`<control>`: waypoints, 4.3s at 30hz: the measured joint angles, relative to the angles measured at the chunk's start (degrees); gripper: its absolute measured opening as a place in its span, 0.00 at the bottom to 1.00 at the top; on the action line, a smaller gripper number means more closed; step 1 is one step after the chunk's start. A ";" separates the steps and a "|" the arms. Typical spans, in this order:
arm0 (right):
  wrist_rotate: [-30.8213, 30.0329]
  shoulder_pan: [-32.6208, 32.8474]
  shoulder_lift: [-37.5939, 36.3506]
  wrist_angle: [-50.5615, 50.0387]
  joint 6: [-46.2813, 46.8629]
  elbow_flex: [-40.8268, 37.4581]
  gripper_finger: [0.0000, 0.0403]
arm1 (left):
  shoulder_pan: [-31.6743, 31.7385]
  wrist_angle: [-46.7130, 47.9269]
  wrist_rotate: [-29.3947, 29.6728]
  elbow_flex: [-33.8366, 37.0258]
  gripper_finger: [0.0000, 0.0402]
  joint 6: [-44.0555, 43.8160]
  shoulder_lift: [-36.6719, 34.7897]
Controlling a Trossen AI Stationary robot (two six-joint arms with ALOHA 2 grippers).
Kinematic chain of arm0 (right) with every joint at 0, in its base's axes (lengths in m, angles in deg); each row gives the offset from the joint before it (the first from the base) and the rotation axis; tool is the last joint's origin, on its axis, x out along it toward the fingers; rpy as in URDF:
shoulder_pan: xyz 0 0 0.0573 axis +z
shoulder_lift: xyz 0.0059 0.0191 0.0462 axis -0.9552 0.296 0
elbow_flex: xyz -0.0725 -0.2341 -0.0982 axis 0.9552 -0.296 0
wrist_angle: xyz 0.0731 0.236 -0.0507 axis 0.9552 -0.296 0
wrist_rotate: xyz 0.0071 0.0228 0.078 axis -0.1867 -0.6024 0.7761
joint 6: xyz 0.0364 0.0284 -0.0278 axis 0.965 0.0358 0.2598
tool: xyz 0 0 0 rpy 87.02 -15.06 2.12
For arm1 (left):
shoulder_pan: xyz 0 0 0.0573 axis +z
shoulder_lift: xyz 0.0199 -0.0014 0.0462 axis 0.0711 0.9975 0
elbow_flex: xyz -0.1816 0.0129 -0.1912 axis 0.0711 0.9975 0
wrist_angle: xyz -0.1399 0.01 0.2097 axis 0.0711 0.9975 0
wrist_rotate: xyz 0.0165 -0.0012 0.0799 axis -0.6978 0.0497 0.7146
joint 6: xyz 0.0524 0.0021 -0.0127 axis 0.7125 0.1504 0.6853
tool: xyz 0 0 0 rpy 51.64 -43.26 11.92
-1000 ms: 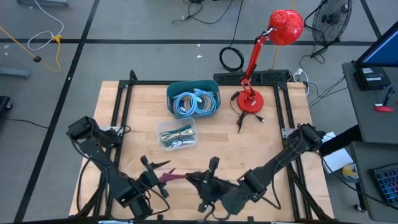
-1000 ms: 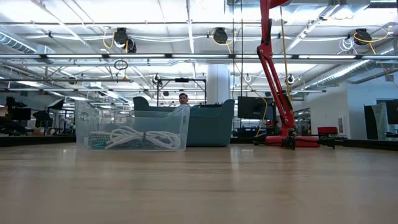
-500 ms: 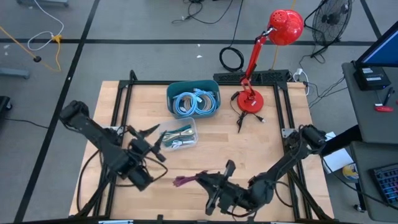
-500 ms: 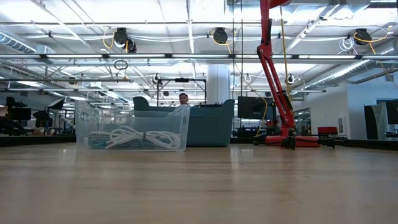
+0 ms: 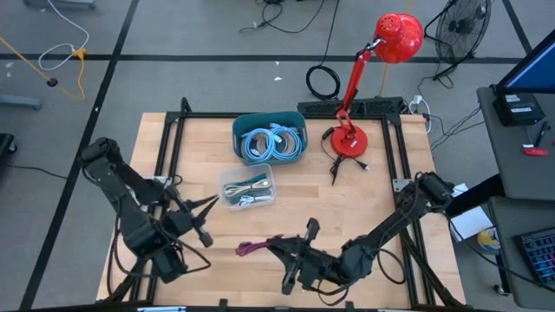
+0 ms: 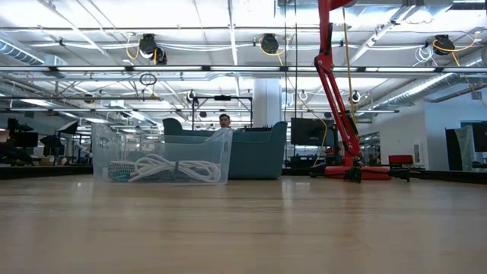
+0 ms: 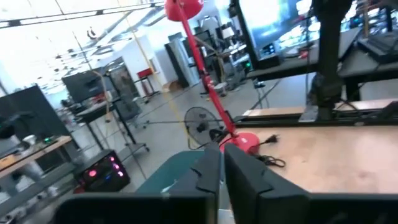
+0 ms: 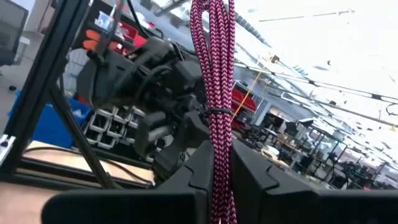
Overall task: Pick & Place USB Port
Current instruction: Put the pink charger cable into the transparent bin
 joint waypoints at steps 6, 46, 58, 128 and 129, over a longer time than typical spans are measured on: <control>1.49 -0.24 -1.09 -5.11 3.60 0.00 0.07 | -1.02 -3.72 -1.16 0.00 0.02 2.55 -0.01; 9.25 0.67 -2.84 -13.85 14.99 0.02 0.08 | 18.63 -112.74 -73.58 24.26 0.12 88.34 -6.04; 10.04 0.37 -2.84 -15.13 16.53 0.02 0.08 | 18.60 -112.85 -78.72 23.89 0.29 86.96 -6.02; -4.99 2.92 -2.78 -11.37 3.47 0.02 0.50 | 21.45 -89.97 -60.77 23.85 0.06 76.61 -10.13; -5.60 3.10 -2.78 -11.33 3.33 0.02 0.50 | 22.45 -86.90 -60.66 23.85 0.06 75.29 -10.66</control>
